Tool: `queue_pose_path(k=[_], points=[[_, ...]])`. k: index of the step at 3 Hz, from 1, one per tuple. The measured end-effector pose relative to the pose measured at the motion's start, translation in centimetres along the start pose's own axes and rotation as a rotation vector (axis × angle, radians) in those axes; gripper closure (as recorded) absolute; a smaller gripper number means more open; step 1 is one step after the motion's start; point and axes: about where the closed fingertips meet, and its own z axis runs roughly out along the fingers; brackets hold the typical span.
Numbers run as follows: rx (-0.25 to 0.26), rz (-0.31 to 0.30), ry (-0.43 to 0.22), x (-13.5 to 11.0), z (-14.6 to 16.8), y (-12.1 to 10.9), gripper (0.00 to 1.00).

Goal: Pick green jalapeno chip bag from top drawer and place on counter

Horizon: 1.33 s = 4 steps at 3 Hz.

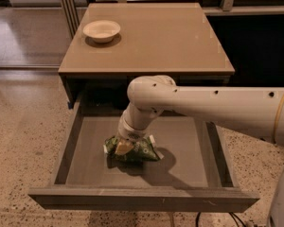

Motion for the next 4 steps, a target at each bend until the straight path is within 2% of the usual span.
queue_pose_path(k=[1,2,4], points=[[-0.015,-0.038,-0.021,-1.8,-3.9,-0.7,1.00],[-0.022,-0.076,-0.073,-3.7,-8.4,-1.6,1.00],[0.021,-0.094,-0.260,-5.2,-17.0,-4.4,1.00]])
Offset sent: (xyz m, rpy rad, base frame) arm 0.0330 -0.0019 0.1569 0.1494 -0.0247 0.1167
